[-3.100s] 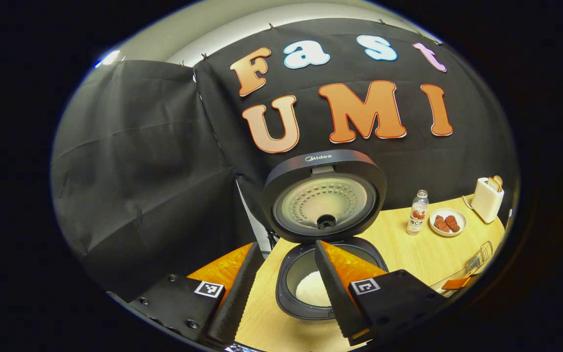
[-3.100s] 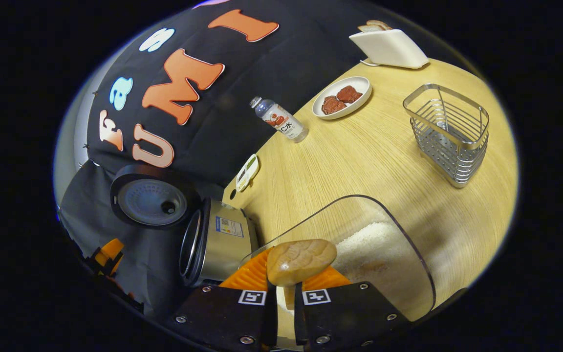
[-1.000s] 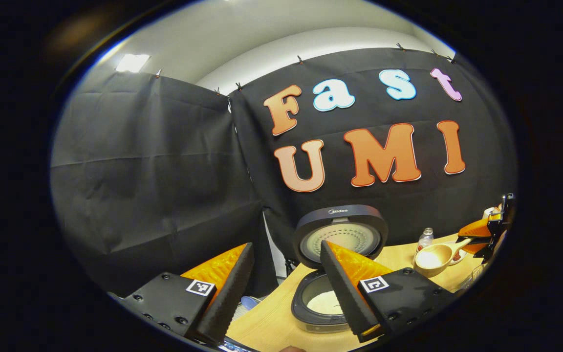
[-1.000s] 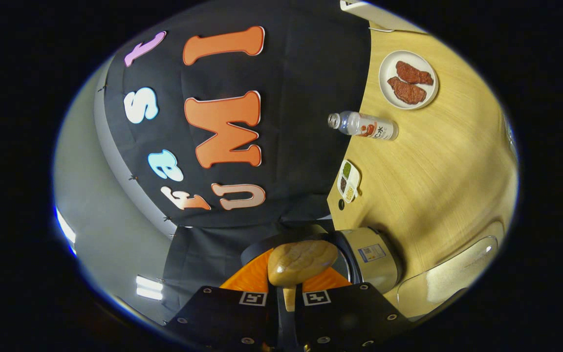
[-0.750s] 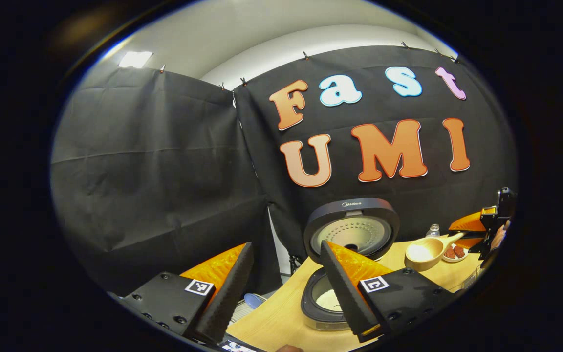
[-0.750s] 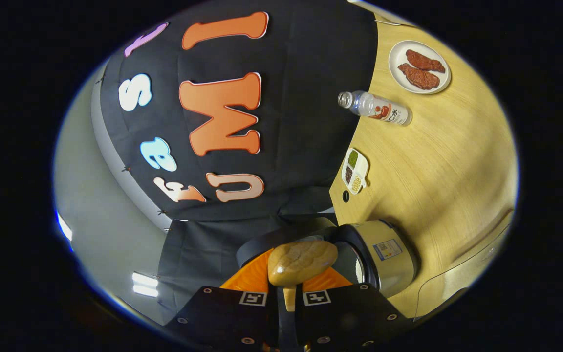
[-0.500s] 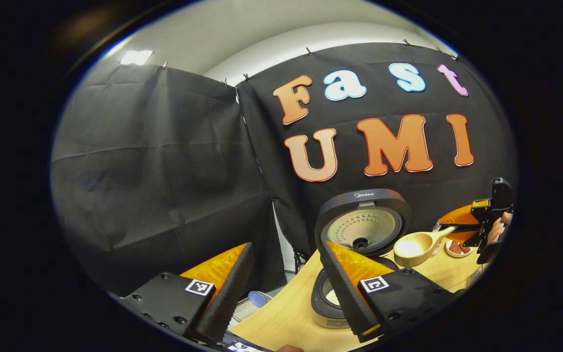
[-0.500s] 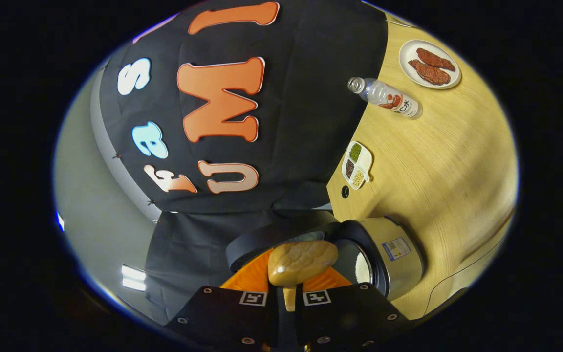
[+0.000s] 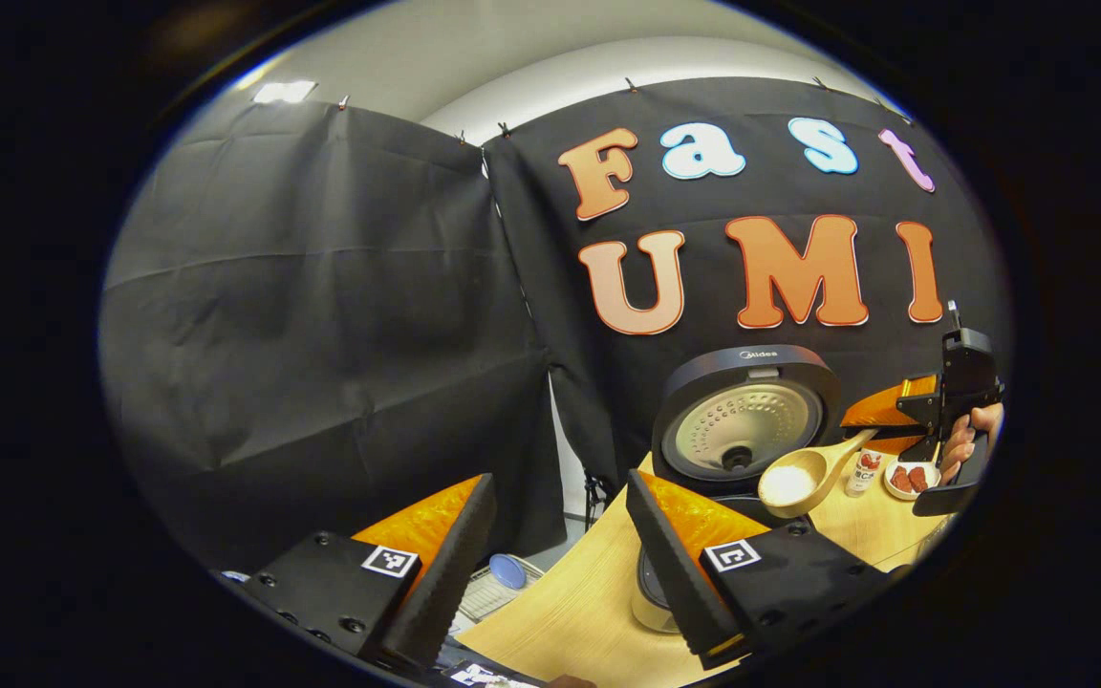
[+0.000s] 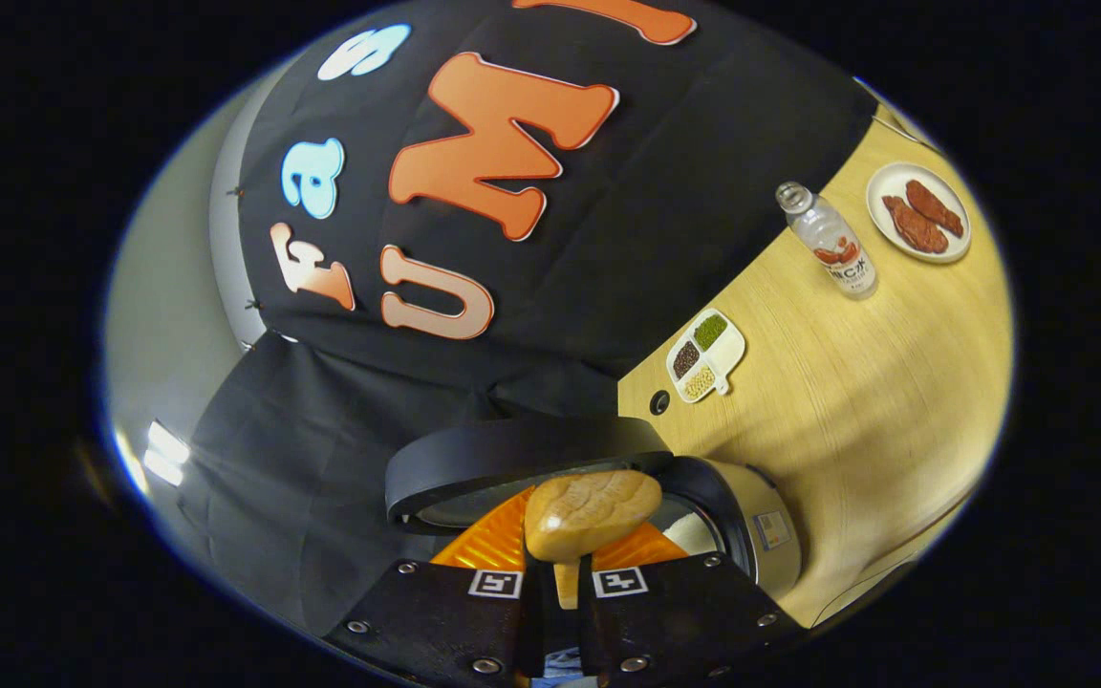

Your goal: Close the left gripper, press the button to open the rice cooker; take a wooden spoon from the chopstick holder with the right hand, scoop a spoonful of rice and pour it into the rice cooker, then put the wooden spoon back into the chopstick holder.

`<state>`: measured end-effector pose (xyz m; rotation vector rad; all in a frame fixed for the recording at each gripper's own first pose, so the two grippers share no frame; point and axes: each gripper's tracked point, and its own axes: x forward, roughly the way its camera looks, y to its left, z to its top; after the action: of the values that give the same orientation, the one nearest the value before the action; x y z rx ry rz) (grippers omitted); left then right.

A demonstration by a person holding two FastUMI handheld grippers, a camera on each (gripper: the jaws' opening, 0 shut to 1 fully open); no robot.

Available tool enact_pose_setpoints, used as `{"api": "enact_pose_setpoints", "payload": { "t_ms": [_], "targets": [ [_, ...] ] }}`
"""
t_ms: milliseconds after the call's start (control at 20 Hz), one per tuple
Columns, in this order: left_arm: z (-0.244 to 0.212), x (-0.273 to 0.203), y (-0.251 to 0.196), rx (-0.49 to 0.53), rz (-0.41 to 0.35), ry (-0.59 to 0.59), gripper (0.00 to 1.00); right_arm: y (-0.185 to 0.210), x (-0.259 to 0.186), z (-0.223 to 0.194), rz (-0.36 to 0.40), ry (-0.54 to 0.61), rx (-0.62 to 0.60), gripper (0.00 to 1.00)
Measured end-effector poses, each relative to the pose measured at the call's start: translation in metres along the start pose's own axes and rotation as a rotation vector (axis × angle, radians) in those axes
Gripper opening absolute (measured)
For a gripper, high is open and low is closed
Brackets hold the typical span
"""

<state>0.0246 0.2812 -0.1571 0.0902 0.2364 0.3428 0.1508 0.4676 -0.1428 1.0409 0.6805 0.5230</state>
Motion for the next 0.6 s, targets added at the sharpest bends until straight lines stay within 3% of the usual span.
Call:
{"api": "enact_pose_setpoints", "payload": {
  "t_ms": [300,350,600],
  "targets": [
    [-0.008,0.009,0.005,-0.012,-0.004,0.020,0.86,0.015,0.004,-0.006,-0.055,-0.054,-0.325,0.13],
    [-0.008,0.010,0.005,-0.013,-0.005,0.020,0.94,0.016,0.004,-0.010,-0.059,-0.057,-0.368,0.13],
    [-0.015,0.015,0.008,-0.014,-0.006,0.034,0.93,0.022,0.009,-0.020,-0.079,-0.053,-0.457,0.12]
  ]
}}
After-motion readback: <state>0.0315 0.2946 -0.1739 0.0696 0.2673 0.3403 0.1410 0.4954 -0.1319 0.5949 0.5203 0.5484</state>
